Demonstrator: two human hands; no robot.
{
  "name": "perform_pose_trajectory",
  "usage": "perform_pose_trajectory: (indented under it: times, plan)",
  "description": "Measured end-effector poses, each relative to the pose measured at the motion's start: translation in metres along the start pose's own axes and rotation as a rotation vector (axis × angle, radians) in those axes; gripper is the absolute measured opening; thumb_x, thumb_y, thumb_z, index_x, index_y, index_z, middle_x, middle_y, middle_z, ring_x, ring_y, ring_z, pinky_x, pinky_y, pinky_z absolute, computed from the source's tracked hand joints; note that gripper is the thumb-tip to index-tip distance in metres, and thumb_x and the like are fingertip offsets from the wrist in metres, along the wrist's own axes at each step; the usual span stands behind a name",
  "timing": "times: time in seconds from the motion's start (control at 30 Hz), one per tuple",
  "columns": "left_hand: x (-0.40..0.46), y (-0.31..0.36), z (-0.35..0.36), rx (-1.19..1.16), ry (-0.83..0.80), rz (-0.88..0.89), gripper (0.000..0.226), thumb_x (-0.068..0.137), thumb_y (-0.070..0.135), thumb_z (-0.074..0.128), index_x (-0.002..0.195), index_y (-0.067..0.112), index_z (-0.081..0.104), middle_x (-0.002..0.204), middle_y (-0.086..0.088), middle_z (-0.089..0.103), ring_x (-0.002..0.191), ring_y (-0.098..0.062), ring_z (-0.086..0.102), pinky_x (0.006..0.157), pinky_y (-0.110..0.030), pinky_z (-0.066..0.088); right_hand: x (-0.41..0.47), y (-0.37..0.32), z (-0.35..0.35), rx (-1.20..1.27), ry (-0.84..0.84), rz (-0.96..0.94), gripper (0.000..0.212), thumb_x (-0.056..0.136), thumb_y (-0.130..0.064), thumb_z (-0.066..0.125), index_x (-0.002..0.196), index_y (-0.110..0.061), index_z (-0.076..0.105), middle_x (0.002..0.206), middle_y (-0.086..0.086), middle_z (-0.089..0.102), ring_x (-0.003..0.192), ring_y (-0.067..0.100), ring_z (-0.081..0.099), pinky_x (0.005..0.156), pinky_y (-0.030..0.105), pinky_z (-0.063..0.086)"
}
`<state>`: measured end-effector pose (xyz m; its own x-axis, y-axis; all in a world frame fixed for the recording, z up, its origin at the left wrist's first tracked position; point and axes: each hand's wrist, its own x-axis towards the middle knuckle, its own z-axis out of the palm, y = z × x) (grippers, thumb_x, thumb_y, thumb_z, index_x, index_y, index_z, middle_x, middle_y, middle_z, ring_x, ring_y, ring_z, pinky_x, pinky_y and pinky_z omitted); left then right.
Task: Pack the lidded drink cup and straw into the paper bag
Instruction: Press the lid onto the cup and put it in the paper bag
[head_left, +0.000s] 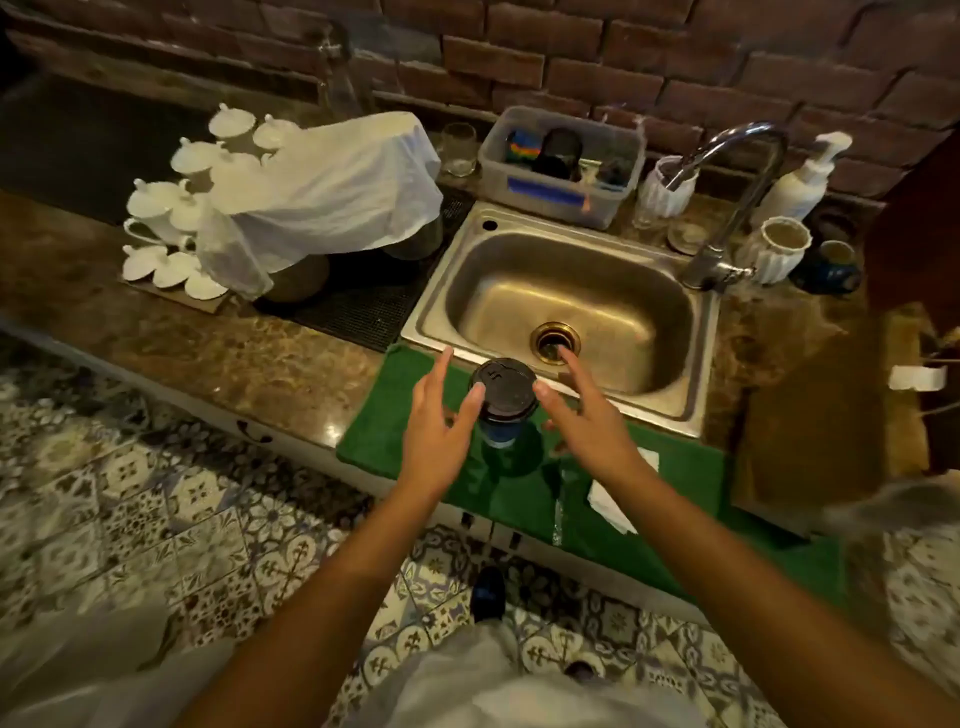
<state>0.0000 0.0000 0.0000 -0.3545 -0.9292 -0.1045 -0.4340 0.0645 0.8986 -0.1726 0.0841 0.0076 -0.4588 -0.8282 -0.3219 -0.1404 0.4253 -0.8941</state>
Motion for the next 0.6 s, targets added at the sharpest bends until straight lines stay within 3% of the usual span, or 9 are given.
perform_pose_trajectory:
  times: [0.07,0.13,0.23,0.3,0.43,0.53,0.6]
  plan:
    - [0.012,-0.001,0.003,-0.037,-0.060,-0.044,0.057,0.086,0.076,0.049,0.135,0.076,0.021,0.151,0.007,0.039,0.121,-0.030,0.061,0.095,-0.057,0.054,0.008,-0.009,0.011,0.012,-0.049,0.070,0.067,0.095,-0.060,0.057,0.154,-0.055,0.025,0.161,0.000,0.040,0.107,0.024,0.072,0.067,0.037,0.066]
    - [0.019,-0.003,0.007,-0.096,-0.139,-0.110,0.058,0.084,0.076,0.052,0.136,0.074,0.025,0.149,0.005,0.045,0.121,-0.031,0.062,0.091,-0.057,0.056,0.014,-0.009,0.019,0.037,-0.092,0.106,0.063,0.098,-0.054,0.056,0.154,-0.051,0.028,0.156,0.001,0.047,0.095,0.022,0.076,0.065,0.040,0.066]
    - [0.025,0.000,0.011,-0.187,-0.228,-0.184,0.058,0.091,0.060,0.058,0.145,0.056,0.034,0.135,-0.002,0.061,0.083,-0.030,0.076,0.071,-0.049,0.063,0.021,-0.004,0.025,0.061,-0.112,0.150,0.058,0.101,-0.049,0.053,0.155,-0.044,0.032,0.152,0.005,0.051,0.099,0.026,0.075,0.067,0.042,0.066]
    - [0.028,-0.003,0.013,-0.218,-0.261,-0.193,0.053,0.096,0.048,0.059,0.146,0.044,0.041,0.126,-0.002,0.066,0.067,-0.030,0.076,0.063,-0.045,0.063,0.022,-0.003,0.025,0.081,-0.112,0.145,0.055,0.102,-0.047,0.053,0.154,-0.042,0.036,0.148,0.006,0.055,0.101,0.027,0.074,0.071,0.043,0.066]
    - [0.027,-0.001,0.012,-0.247,-0.281,-0.207,0.048,0.097,0.042,0.061,0.142,0.039,0.048,0.120,-0.002,0.069,0.064,-0.034,0.075,0.058,-0.043,0.062,0.019,-0.005,0.022,0.102,-0.089,0.179,0.052,0.103,-0.040,0.054,0.153,-0.038,0.040,0.138,0.007,0.062,0.092,0.024,0.077,0.072,0.038,0.066]
    - [0.028,0.011,0.010,-0.250,-0.300,-0.208,0.045,0.096,0.040,0.063,0.139,0.039,0.051,0.114,-0.007,0.072,0.059,-0.037,0.073,0.056,-0.047,0.062,0.013,-0.011,0.015,0.172,-0.054,0.203,0.039,0.103,-0.034,0.058,0.141,-0.037,0.051,0.129,0.009,0.068,0.086,0.028,0.078,0.076,0.046,0.065]
    - [0.029,0.025,0.008,-0.233,-0.319,-0.186,0.042,0.096,0.038,0.063,0.137,0.039,0.053,0.113,-0.007,0.072,0.057,-0.036,0.072,0.052,-0.041,0.060,0.007,-0.020,0.006,0.206,-0.034,0.203,0.032,0.101,-0.032,0.060,0.131,-0.040,0.053,0.123,0.010,0.070,0.084,0.029,0.078,0.078,0.049,0.065]
